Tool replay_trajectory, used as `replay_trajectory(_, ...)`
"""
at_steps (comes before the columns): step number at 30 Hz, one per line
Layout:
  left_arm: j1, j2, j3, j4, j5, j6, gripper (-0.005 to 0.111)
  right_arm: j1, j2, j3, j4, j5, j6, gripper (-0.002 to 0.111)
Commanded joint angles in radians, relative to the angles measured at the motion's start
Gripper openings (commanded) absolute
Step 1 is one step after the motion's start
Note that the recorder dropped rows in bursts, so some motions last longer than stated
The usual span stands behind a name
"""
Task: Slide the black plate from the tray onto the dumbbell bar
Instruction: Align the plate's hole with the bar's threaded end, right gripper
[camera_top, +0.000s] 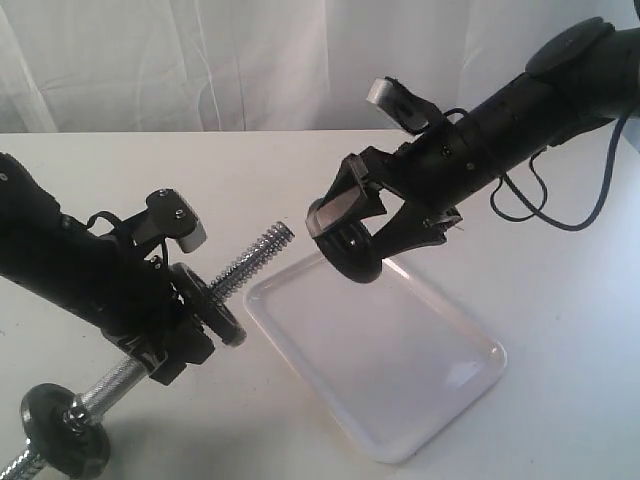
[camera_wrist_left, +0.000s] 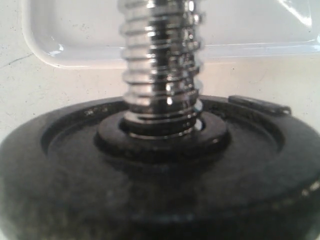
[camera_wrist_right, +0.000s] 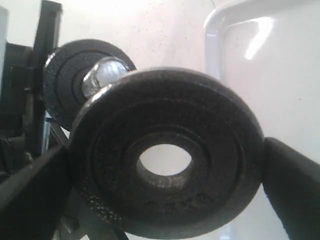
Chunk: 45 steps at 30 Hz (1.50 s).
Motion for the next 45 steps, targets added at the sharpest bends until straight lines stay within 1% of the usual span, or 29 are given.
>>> replay_trajectory(1, -0.002, -0.049, -0.024, -0.052, -0.010, 0.012, 0.000, -0.009, -0.026, -0.012, 0.138, 0.021, -0.029, 0.000)
replay_trajectory(8, -0.002, -0.049, -0.024, -0.052, -0.010, 0.017, 0.000, -0.005, -0.026, -0.012, 0.213, 0.021, -0.029, 0.000)
replay_trajectory(16, -0.002, -0.049, -0.024, -0.062, 0.001, 0.016, 0.000, -0.005, -0.026, -0.012, 0.217, 0.021, -0.027, 0.000)
replay_trajectory(19, -0.002, -0.049, -0.024, -0.094, 0.019, 0.057, 0.000, -0.005, -0.026, -0.012, 0.217, 0.021, -0.027, 0.000)
replay_trajectory(22, -0.002, -0.049, -0.024, -0.164, 0.049, 0.129, 0.000, 0.000, -0.026, -0.012, 0.217, 0.021, -0.025, 0.000)
replay_trajectory(26, -0.002, -0.049, -0.024, -0.170, 0.057, 0.149, 0.000, 0.032, -0.026, -0.007, 0.209, 0.021, -0.025, 0.000)
replay_trajectory(37, -0.002, -0.049, -0.024, -0.170, 0.082, 0.156, 0.000, 0.032, -0.023, -0.007, 0.154, 0.021, -0.027, 0.000)
replay_trajectory(41, -0.002, -0.049, -0.024, -0.236, 0.112, 0.220, 0.000, 0.032, -0.019, -0.007, 0.165, 0.021, -0.032, 0.000)
replay_trajectory(45, -0.002, -0.049, -0.024, -0.239, 0.123, 0.230, 0.000, 0.032, -0.019, -0.007, 0.171, 0.021, -0.032, 0.000)
